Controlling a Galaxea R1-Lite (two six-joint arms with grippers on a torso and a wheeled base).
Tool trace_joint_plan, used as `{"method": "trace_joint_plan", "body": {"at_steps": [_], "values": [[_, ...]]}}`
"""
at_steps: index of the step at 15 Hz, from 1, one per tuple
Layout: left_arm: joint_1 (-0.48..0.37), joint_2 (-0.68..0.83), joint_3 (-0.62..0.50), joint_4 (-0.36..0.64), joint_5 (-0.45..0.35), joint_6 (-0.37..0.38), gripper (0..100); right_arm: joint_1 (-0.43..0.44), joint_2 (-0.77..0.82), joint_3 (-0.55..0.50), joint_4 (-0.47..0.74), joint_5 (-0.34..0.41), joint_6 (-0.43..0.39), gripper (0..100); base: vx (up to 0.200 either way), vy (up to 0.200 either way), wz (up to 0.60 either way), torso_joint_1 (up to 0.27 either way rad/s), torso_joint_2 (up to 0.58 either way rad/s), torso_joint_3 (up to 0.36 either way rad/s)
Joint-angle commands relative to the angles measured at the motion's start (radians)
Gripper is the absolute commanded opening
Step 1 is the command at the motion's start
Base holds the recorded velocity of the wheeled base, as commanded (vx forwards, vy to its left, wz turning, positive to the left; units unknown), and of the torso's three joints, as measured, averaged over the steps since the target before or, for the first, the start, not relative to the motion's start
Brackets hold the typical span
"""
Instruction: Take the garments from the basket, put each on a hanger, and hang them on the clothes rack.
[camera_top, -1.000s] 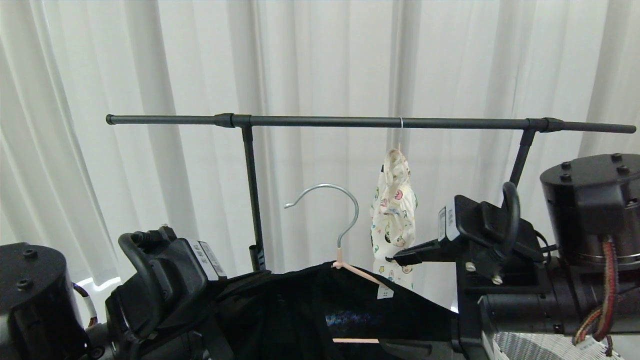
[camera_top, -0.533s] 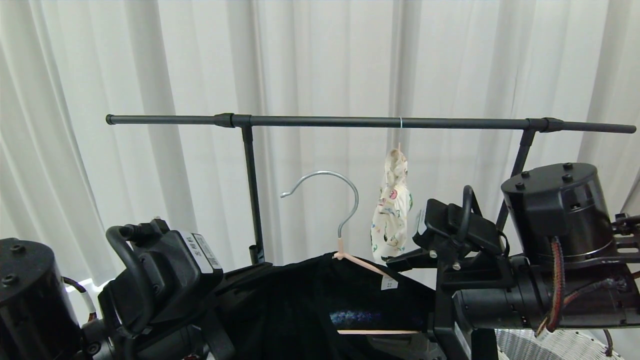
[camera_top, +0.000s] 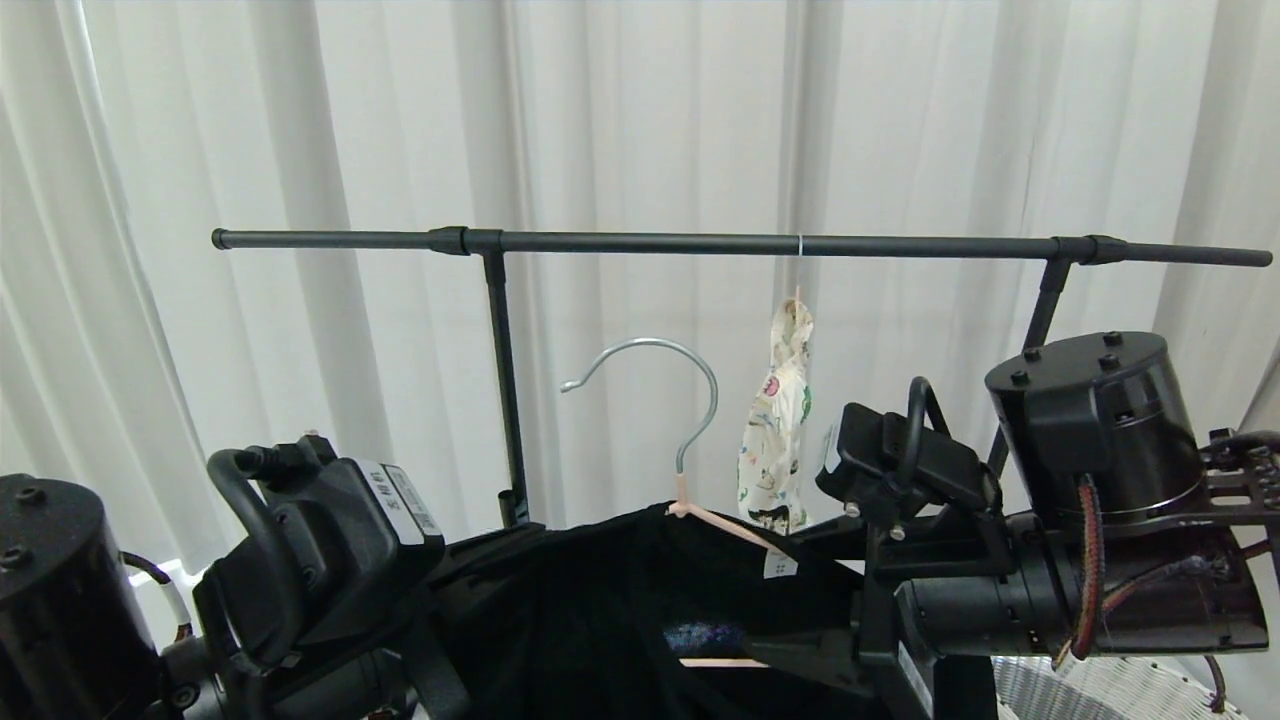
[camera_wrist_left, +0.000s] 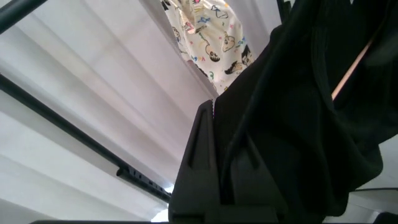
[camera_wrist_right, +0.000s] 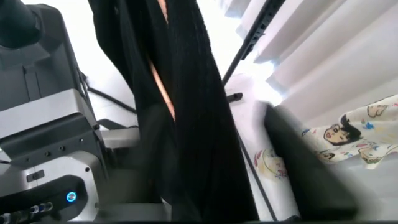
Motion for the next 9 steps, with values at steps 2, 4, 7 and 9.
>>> {"method": "trace_joint_plan", "body": {"at_steps": [2,4,7,9], "values": [[0.001,0.001,0.0,-0.021,0.0,0.0,0,0.0,0.001,0.0,-0.001,-0.003,-0.001,0,0.0,0.0,0.0,0.0,0.0,0.0],[0.001,0.001,0.001,-0.033,0.0,-0.001,0,0.0,0.001,0.0,-0.002,-0.004,-0.002,0,0.0,0.0,0.0,0.0,0.0,0.0],[0.001,0.001,0.001,-0.033,0.002,-0.001,0,-0.006,0.0,0.0,-0.008,-0.027,-0.005,0,0.0,0.0,0.0,0.0,0.0,0.0],[0.001,0.003,0.003,-0.033,0.002,-0.003,100,-0.008,-0.003,0.001,-0.037,-0.031,-0.016,0,0.0,0.0,0.0,0.0,0.0,0.0]]}}
